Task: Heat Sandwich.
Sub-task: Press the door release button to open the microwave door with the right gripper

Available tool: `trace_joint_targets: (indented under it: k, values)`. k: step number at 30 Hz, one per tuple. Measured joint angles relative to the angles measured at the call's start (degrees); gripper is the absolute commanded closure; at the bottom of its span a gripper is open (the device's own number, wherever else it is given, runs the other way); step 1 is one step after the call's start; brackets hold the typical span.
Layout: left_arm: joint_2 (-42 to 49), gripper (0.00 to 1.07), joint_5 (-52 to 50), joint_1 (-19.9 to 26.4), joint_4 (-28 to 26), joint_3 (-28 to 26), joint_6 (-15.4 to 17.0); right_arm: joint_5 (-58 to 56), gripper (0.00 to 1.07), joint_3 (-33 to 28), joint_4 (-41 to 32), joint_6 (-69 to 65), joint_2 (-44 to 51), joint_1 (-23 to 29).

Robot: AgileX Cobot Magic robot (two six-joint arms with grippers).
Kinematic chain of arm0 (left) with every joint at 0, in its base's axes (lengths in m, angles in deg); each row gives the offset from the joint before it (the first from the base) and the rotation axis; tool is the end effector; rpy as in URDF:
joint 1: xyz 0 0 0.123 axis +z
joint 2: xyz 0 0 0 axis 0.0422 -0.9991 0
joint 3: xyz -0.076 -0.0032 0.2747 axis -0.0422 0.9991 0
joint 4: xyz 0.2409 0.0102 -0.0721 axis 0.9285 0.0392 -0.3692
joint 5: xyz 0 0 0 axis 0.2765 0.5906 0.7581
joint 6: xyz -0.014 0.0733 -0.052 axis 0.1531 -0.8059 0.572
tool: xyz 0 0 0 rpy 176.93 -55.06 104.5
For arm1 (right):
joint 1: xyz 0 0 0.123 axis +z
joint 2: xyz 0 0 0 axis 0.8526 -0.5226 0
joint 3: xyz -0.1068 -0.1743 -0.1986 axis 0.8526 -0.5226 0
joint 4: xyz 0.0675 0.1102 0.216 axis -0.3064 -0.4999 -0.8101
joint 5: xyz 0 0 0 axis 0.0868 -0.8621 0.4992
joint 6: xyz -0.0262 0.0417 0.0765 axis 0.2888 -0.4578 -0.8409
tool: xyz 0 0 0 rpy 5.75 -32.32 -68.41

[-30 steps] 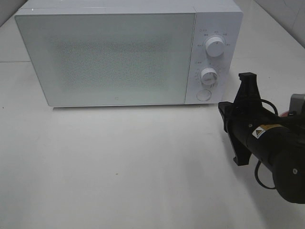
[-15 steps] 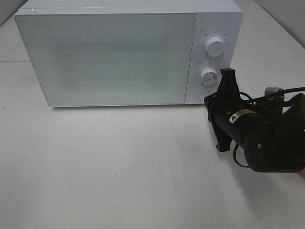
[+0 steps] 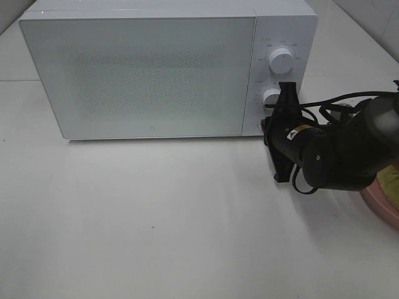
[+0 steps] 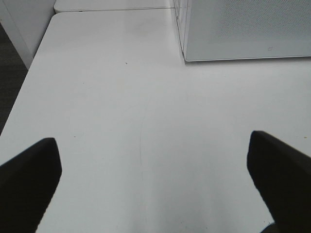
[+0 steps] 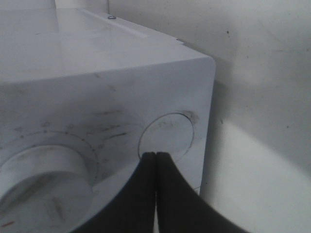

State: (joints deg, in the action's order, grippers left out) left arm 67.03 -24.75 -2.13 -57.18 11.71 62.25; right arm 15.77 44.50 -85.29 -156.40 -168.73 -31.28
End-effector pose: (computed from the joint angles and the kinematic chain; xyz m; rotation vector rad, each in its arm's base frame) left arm -0.0043 -0.0034 0.2778 0.0520 2.0202 -0.0143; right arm 0.3223 0.1300 0.0962 1.4168 1.5597 1.0595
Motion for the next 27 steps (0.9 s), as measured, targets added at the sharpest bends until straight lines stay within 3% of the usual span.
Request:
trace_joint_targets:
  k: [27]
  values:
    - [0.00, 0.04, 0.00, 0.00, 0.00, 0.00, 0.00, 2.01, 1.07, 3.09, -4.18, 1.72, -3.15, -0.11]
